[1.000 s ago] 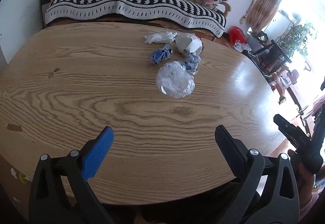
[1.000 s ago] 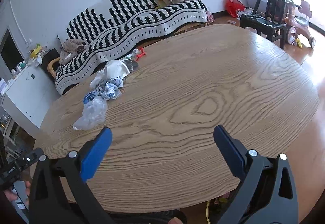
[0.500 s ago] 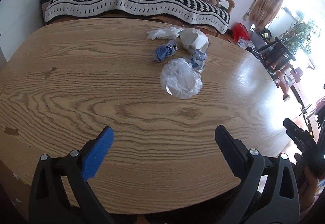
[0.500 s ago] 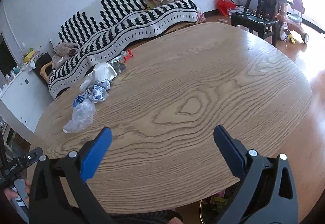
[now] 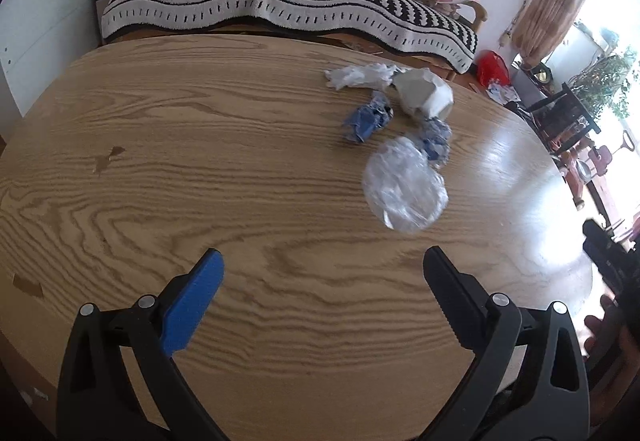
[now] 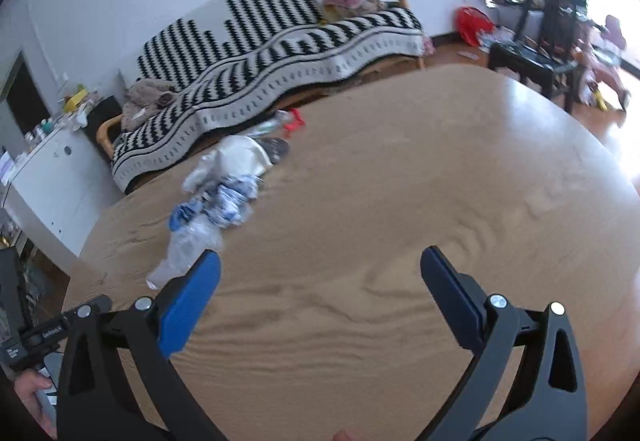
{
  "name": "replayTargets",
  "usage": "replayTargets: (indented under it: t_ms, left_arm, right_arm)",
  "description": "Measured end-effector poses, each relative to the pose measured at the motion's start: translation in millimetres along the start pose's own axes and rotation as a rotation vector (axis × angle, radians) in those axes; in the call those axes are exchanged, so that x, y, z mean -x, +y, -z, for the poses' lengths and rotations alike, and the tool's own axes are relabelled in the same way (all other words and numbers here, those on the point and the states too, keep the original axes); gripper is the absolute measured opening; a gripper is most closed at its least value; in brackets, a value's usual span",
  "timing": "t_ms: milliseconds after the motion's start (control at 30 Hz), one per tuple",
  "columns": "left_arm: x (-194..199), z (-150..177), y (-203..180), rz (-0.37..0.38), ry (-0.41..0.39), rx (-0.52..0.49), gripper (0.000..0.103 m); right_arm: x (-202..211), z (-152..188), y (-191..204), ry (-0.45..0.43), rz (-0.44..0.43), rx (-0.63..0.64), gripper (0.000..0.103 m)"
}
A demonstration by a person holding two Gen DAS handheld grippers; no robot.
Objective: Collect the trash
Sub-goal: 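Grasp the plastic wrap with the left gripper while the right grasps crumpled paper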
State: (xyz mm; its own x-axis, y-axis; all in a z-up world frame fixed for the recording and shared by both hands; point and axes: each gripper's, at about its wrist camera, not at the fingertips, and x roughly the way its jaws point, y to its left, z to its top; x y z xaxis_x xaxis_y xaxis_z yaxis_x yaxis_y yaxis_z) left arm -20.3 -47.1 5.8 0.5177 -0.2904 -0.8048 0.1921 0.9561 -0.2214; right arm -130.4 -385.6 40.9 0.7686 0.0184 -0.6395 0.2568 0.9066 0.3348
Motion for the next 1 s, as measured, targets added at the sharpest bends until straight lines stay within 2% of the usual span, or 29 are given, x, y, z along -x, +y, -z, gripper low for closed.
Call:
replayTargets:
  t_ms: [133, 267, 433, 567, 700, 800, 833, 867, 900, 933, 1000]
  left_arm:
    - [-10.0, -13.7, 0.7, 0.029, 0.001, 0.018, 0.097]
    - [-27.6, -22.9, -24.2, 0.078, 0.011, -0.057, 0.097]
    - [-68.9, -31.5, -56.8, 0.132, 0.054, -0.133, 0.097]
    - [-92.6, -42.0, -62.6, 0.197, 0.063, -0.148, 0.097]
    - [-110.8, -42.3, -60.1, 0.180, 0.072, -0.167, 0.094]
    - [-113.0, -42.7, -63.6, 0.181, 0.058, -0.240, 0.080]
    - [-113.7, -42.7, -63.0, 0.173, 0.048, -0.250, 0.069]
    - [-114.5, -43.9, -62.7, 0.166, 0.042, -0.257, 0.060]
    - [-115.2, -44.5, -61.6, 0.172, 0.043, -0.260, 0.040]
    - [-116.2, -45.2, -58.8, 0.185, 0.051, -0.249, 0.027]
    - [-117.0, -46.9, -52.6, 0.205, 0.070, -0.215, 0.017]
  right_arm:
    - [-23.2, -22.6, 25.2, -0.016, -0.007, 0.032, 0.097]
    - [-54.3, -40.7, 45.4, -0.012, -0.003, 0.049, 0.097]
    - [-105.0, -56.2, 60.6, 0.042, 0.020, 0.041, 0.097]
    - [-140.1, -57.0, 78.9, 0.097, 0.013, 0.057, 0.097]
    - [-171.4, -52.5, 98.5, 0.137, 0.031, 0.143, 0.097]
    - [-190.4, -42.9, 103.2, 0.163, 0.029, 0.171, 0.094]
    - [-197.0, -39.7, 102.6, 0.185, 0.025, 0.170, 0.080]
    - [-202.0, -38.1, 101.5, 0.205, 0.020, 0.166, 0.059]
    - [-205.3, -36.7, 100.8, 0.222, 0.021, 0.164, 0.048]
    - [-206.4, -34.8, 100.3, 0.221, 0.026, 0.171, 0.031]
    - [-203.0, -32.2, 98.8, 0.214, 0.022, 0.183, 0.028]
